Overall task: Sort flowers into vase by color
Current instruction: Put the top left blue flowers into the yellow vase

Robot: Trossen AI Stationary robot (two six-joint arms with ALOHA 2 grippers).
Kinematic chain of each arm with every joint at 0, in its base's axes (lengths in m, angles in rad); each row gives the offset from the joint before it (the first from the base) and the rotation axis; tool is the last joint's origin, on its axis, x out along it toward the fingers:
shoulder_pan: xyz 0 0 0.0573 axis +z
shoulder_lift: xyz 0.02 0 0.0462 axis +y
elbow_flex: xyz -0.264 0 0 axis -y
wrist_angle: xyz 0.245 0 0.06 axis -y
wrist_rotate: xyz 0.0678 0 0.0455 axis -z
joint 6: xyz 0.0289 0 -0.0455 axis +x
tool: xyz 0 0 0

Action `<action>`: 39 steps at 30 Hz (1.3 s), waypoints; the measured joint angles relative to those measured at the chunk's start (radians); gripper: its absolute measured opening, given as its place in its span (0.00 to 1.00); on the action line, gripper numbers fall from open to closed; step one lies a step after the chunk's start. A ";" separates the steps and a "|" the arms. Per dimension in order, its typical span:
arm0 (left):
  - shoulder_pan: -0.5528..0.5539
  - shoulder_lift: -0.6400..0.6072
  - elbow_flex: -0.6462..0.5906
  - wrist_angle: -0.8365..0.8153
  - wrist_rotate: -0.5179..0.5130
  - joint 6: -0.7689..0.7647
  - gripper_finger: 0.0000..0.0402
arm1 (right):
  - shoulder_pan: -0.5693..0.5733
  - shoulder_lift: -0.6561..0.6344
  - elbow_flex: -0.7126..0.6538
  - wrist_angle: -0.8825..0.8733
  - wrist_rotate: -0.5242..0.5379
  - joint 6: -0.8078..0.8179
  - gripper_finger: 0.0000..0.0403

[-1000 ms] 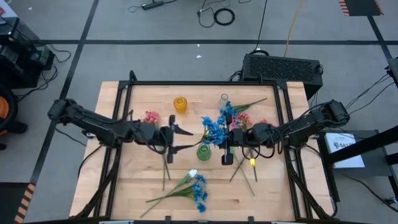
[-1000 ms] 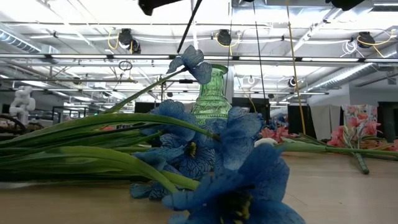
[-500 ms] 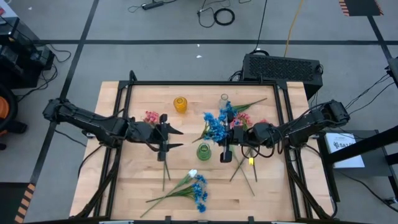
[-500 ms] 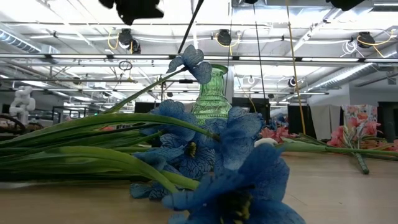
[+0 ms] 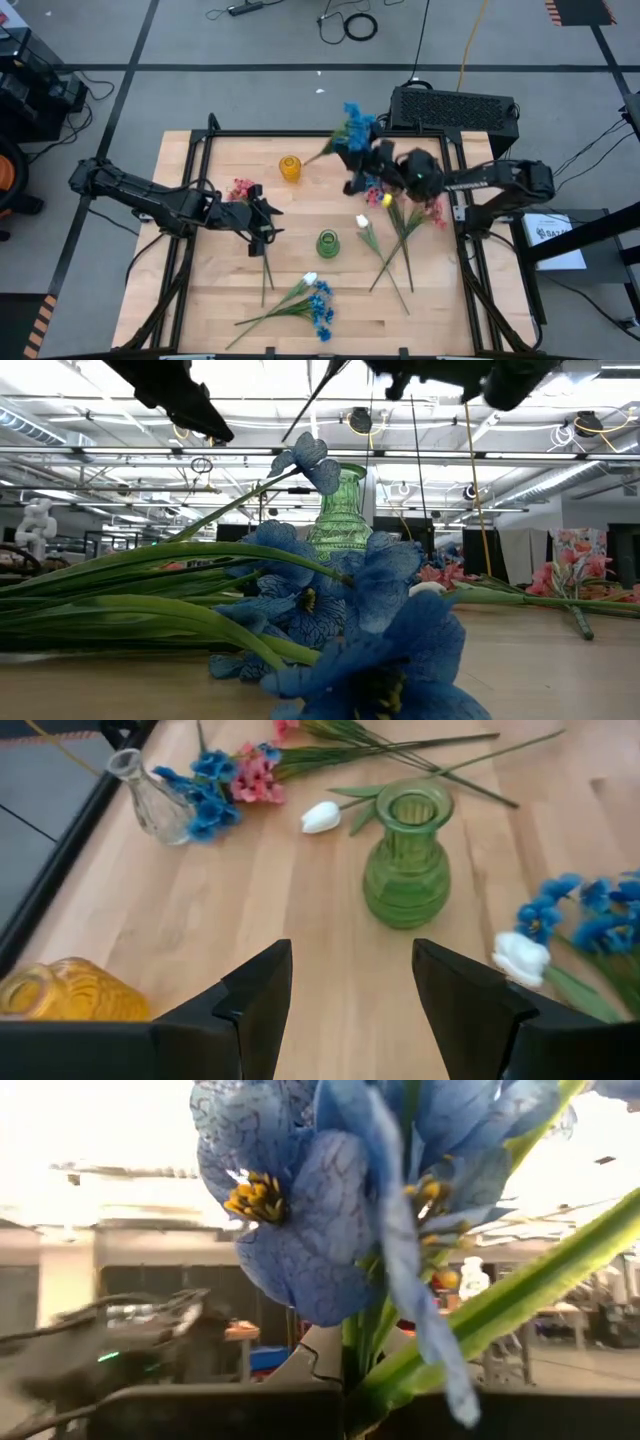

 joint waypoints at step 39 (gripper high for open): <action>0.144 -0.023 -0.042 -0.115 -0.047 0.099 0.53 | -0.215 0.415 0.454 -0.406 -0.292 -0.006 0.01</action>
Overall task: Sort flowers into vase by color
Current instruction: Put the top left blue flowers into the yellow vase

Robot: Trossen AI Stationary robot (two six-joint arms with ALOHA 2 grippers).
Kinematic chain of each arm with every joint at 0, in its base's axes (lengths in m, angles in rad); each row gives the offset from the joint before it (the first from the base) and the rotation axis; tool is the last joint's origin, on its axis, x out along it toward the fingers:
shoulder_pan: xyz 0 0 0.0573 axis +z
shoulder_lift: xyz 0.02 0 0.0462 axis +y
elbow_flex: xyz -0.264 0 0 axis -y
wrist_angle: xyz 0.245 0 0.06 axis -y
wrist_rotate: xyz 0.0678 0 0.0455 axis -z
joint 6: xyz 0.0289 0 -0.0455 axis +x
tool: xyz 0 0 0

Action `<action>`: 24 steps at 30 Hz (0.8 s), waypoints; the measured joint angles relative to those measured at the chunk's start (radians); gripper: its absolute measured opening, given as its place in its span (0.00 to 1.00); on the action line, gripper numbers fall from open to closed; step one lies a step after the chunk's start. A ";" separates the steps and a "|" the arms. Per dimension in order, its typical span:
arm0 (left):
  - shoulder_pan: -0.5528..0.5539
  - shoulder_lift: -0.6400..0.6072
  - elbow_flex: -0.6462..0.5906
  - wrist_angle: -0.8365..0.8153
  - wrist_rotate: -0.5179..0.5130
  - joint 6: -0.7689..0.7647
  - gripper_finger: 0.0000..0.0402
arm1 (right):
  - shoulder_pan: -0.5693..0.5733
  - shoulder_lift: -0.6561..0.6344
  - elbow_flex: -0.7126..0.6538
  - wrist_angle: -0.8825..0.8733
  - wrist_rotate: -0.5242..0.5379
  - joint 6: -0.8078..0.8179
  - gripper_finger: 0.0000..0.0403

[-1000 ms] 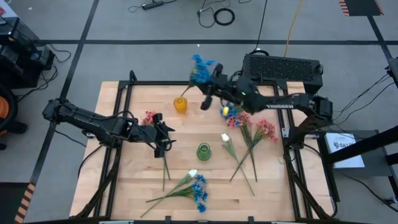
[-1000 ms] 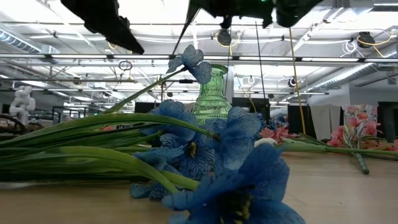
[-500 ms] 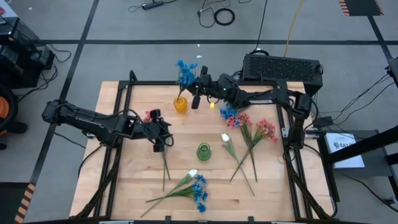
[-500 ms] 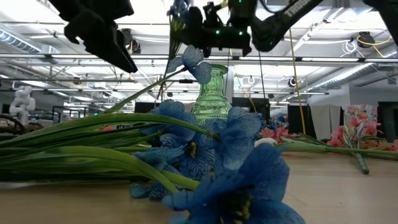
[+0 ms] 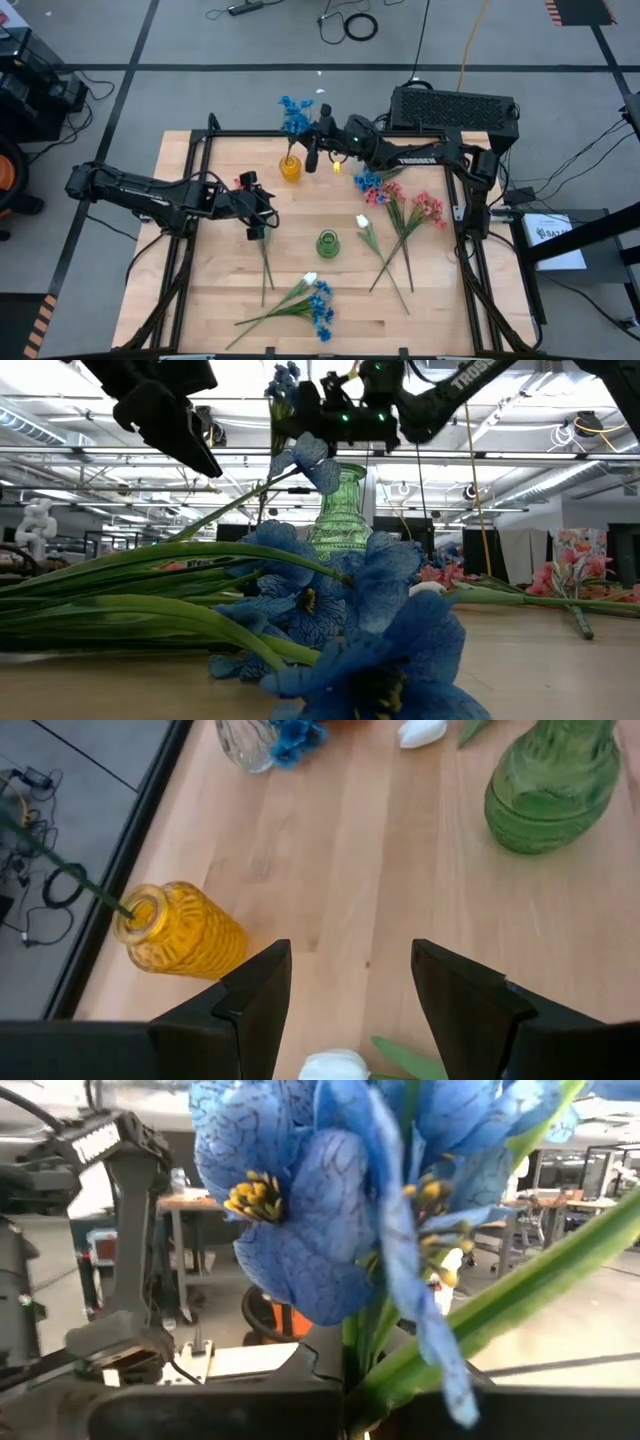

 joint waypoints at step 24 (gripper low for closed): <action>-0.002 -0.042 0.000 -0.086 0.031 -0.055 0.53 | 0.015 0.061 0.270 -0.439 -0.018 -0.139 0.01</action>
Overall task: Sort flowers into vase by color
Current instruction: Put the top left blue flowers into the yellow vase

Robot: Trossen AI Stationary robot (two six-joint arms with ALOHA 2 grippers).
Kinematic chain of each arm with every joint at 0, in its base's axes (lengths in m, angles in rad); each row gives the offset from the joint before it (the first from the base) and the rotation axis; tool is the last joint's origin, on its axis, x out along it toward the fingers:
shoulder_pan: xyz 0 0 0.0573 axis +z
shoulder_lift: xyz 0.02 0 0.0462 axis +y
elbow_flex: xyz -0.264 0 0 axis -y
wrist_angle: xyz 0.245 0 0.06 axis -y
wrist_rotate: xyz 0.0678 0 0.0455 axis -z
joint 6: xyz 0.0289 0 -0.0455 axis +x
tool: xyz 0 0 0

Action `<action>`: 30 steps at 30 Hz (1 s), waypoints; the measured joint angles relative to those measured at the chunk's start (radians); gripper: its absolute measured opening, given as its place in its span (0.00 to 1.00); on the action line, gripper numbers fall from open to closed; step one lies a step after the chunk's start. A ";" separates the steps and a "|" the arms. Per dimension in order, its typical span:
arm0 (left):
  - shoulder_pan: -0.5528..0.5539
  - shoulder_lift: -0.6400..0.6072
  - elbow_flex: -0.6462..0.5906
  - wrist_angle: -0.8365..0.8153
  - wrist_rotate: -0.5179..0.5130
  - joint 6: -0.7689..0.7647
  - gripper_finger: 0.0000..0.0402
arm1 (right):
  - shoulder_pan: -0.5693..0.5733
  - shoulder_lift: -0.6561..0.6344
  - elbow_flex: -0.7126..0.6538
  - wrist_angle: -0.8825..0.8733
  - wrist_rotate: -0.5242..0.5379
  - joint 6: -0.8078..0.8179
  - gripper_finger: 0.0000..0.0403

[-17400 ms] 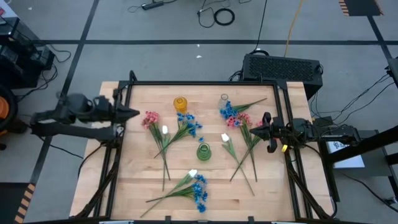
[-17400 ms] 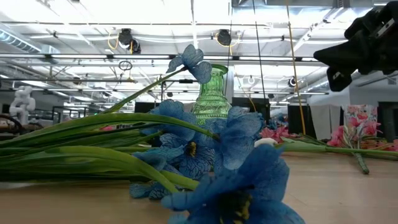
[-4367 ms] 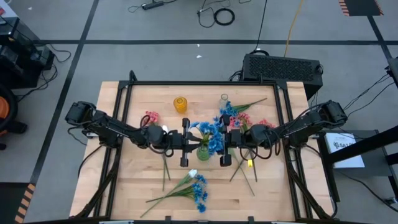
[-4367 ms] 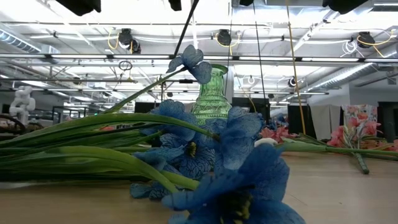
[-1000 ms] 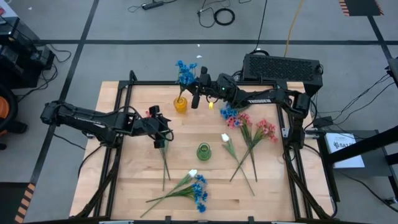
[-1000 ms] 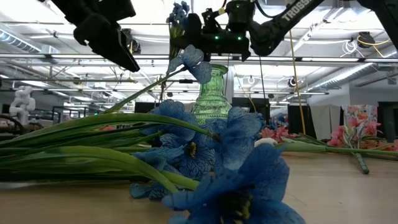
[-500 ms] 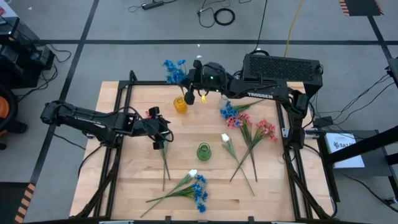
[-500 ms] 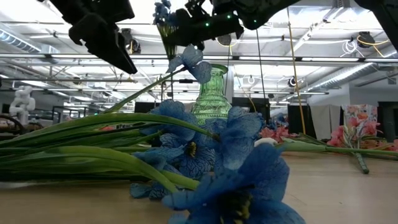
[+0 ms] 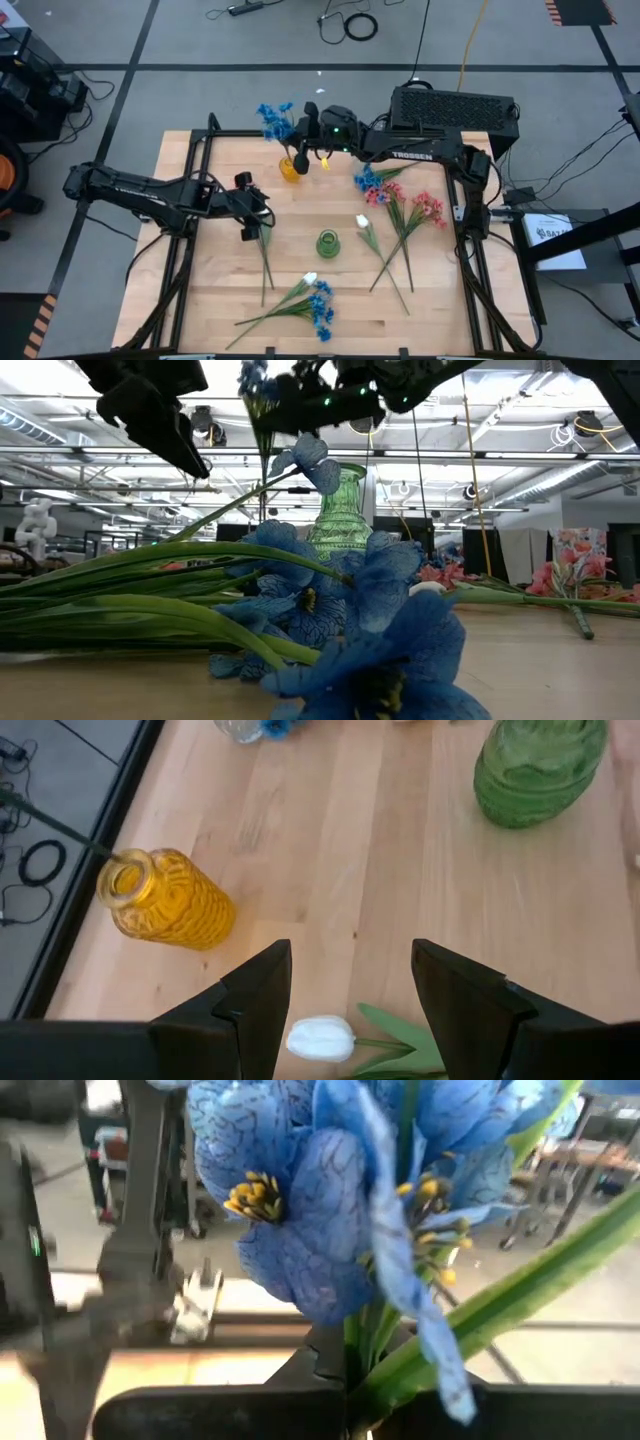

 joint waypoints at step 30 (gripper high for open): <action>0.000 -0.028 0.000 -0.010 0.001 -0.017 0.53 | 0.003 0.091 -0.001 0.017 0.013 -0.029 0.10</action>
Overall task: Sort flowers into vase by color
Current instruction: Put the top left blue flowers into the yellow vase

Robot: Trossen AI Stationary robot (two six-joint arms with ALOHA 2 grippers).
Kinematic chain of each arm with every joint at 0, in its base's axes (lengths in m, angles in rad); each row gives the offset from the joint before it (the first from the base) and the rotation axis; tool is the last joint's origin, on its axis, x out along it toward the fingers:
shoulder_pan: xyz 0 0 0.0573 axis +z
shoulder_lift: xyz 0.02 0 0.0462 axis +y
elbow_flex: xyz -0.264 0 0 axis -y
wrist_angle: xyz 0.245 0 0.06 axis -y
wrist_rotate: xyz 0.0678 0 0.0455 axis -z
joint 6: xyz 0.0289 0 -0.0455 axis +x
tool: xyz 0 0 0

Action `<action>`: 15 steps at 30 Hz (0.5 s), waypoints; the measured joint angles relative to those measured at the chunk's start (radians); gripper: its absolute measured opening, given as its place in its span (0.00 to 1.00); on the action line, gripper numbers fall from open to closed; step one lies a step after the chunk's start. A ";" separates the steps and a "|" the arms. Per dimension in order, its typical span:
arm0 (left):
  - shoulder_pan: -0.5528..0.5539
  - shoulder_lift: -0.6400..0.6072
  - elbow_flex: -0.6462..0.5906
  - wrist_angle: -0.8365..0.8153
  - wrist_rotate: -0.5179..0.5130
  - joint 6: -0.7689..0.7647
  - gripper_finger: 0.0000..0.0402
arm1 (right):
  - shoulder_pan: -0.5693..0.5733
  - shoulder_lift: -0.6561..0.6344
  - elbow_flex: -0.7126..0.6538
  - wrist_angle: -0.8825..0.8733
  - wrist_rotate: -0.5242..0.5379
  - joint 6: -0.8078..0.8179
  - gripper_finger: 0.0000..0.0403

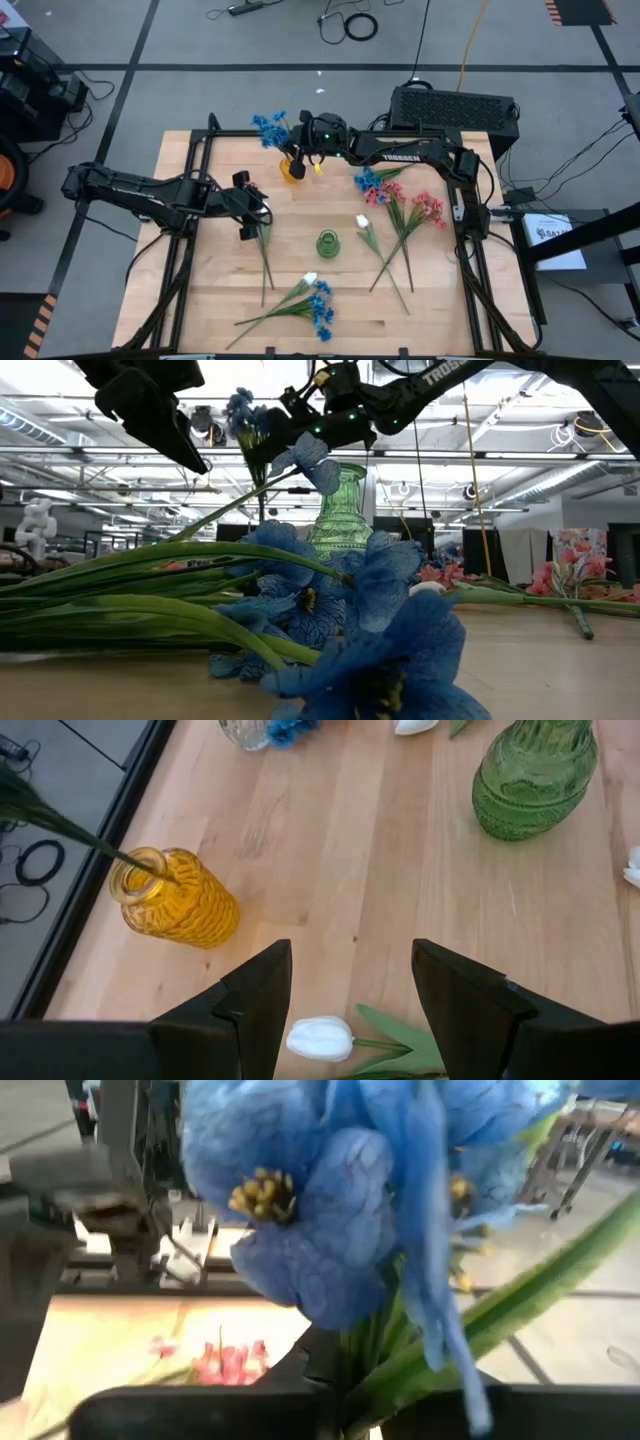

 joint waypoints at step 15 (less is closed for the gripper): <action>0.000 0.000 0.000 0.001 0.000 0.018 0.53 | 0.002 0.002 0.052 -0.119 -0.019 0.028 0.59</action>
